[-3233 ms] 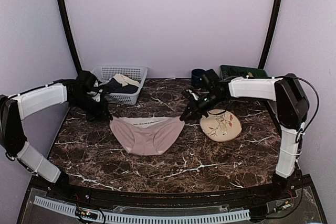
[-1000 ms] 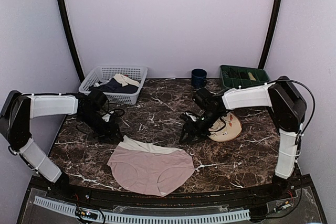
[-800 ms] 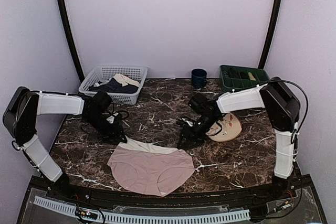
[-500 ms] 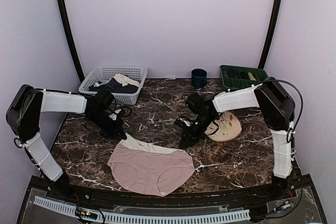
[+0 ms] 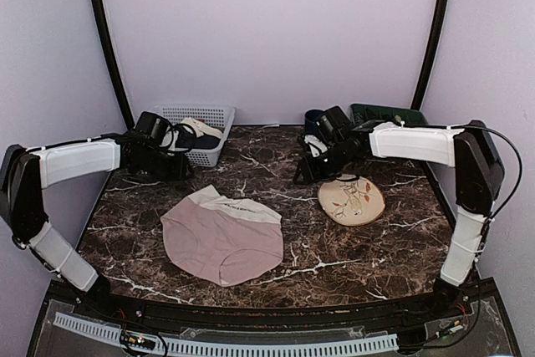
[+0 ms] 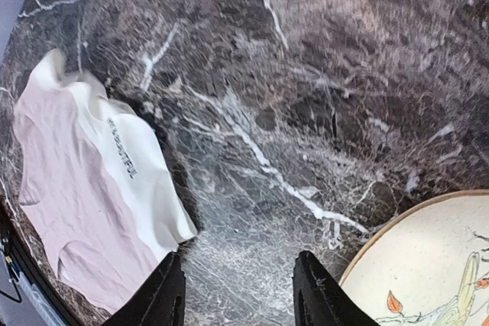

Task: Roll the underwear
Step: Move the underwear to the center of the board.

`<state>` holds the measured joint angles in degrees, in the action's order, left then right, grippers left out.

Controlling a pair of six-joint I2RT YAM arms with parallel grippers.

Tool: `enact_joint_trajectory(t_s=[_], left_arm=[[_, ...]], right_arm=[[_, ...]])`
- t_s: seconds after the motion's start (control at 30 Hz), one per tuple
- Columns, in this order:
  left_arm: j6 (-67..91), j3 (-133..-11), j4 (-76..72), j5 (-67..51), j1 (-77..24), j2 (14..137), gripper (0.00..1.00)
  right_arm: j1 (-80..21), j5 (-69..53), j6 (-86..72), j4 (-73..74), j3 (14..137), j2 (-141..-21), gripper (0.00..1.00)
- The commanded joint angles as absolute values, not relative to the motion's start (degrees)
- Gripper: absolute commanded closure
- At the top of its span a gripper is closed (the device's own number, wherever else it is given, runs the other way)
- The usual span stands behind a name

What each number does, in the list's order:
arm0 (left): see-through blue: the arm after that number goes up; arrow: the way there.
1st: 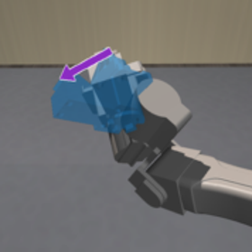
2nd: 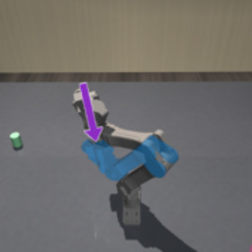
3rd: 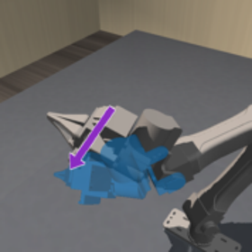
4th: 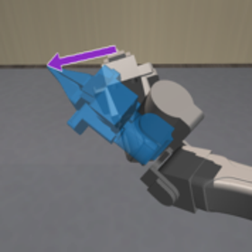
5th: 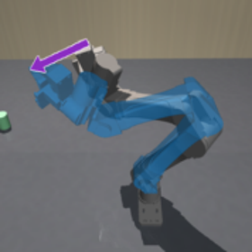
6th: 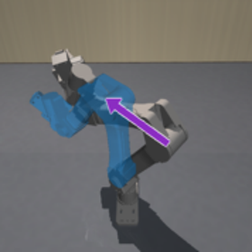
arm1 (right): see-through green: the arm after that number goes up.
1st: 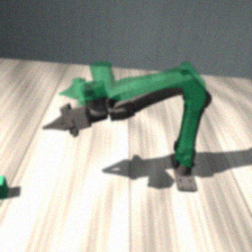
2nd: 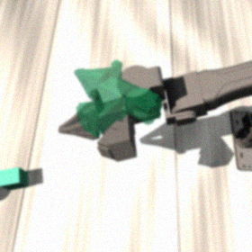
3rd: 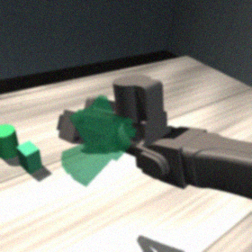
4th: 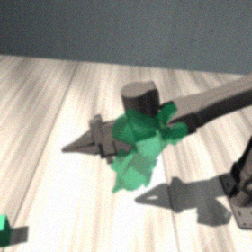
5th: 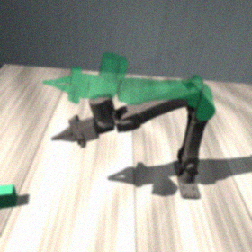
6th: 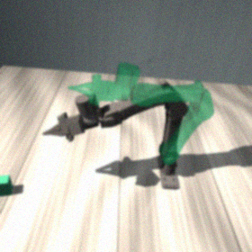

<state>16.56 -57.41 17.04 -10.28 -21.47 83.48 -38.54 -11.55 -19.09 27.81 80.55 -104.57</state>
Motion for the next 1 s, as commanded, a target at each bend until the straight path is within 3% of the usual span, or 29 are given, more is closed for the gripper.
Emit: enact_joint_trajectory(t_s=[0.0,0.1,0.27,0.43,0.77,0.83,0.9,0.97], left_arm=[[18.1,-60.3,29.0,9.6,-20.3,84.7,0.62],[16.8,-57.0,26.6,3.7,-20.4,80.8,0.62],[14.7,-53.1,27.0,-12.5,-23.8,80.5,0.63],[15.4,-49.1,25.8,-20.7,-28.9,81.2,0.64],[17.5,-47.5,24.6,-21.7,-32.0,83.9,0.65],[17.2,-47.8,25.6,-21.4,-32.3,85.1,0.64],[16.8,-48.6,27.4,-19.8,-32.6,86.5,0.65],[16.1,-49.5,29.6,-17.7,-32.6,87.9,0.66]], right_arm=[[-39.1,-20.1,-18.5,27.2,77.9,-104.6,0.52],[-39.8,-25.3,-18.0,26.9,77.5,-105.8,0.54],[-40.2,-27.3,-14.3,31.1,83.2,-112.7,0.66],[-42.3,-28.0,-10.5,36.2,90.5,-120.7,0.75],[-43.7,-22.5,-8.5,40.6,95.9,-128.5,0.72],[-44.2,-20.0,-7.0,42.7,96.6,-129.7,0.79],[-44.2,-17.6,-5.9,44.7,97.0,-130.0,0.96],[-43.9,-12.1,-5.4,45.9,96.6,-128.3,1.00]])
